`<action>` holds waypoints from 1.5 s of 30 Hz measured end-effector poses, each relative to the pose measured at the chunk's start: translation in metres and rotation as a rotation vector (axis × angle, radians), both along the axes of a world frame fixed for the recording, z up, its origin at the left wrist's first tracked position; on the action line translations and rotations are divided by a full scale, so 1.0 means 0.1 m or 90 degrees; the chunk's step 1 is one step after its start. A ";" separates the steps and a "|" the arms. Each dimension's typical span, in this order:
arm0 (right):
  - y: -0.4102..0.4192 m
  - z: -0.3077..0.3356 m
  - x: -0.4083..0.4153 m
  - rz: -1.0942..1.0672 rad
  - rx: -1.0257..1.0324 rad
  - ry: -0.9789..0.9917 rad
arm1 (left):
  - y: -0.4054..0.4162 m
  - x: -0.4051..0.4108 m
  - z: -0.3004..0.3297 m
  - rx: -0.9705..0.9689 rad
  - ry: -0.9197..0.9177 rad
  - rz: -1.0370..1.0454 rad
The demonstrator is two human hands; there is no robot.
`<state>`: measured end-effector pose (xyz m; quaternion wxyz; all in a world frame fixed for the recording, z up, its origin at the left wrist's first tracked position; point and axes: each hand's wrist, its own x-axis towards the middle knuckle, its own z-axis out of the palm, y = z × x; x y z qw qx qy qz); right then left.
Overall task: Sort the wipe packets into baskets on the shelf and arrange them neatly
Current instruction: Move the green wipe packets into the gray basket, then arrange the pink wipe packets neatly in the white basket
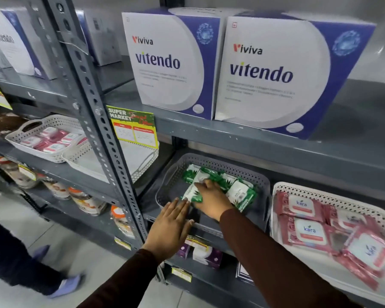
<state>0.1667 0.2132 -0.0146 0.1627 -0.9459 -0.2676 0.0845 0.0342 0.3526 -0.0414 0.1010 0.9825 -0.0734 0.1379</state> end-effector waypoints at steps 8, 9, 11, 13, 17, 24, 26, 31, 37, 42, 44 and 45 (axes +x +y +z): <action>-0.90 0.19 -0.44 -0.179 0.367 -0.036 | -0.22 0.14 0.00 -0.054 0.047 0.056; -1.19 0.20 -0.52 -0.224 0.393 -0.057 | -0.36 0.18 0.06 -0.094 0.038 0.025; -1.82 0.18 -0.63 -0.312 0.396 -0.096 | -0.68 0.21 0.19 -0.169 0.021 -0.058; -2.45 0.22 -0.69 -0.373 0.310 -0.097 | -1.06 0.26 0.28 -0.197 0.012 -0.143; -3.50 0.28 -0.68 -0.456 0.115 0.043 | -1.87 0.47 0.25 -0.192 0.023 -0.257; -4.03 0.13 -0.50 -0.388 0.064 0.102 | -2.83 0.90 0.07 -0.014 0.115 -0.260; -3.98 0.17 -0.57 -0.408 0.059 0.073 | -2.91 0.94 0.03 0.023 0.144 -0.239; -3.84 0.15 -0.79 -0.489 0.036 0.058 | -2.94 0.97 0.02 0.026 0.154 -0.204; -3.82 0.05 -0.83 -0.535 -0.007 0.043 | -3.02 0.95 0.04 -0.039 0.214 -0.195; -3.95 -0.01 -0.86 -0.541 0.083 0.086 | -2.95 1.01 0.06 -0.094 0.165 -0.298; -3.97 -0.04 -0.86 -0.562 0.137 0.060 | -2.88 1.03 0.02 -0.050 0.156 -0.321; -3.96 -0.02 -0.85 -0.578 0.147 0.053 | -2.87 1.04 0.01 -0.023 0.165 -0.320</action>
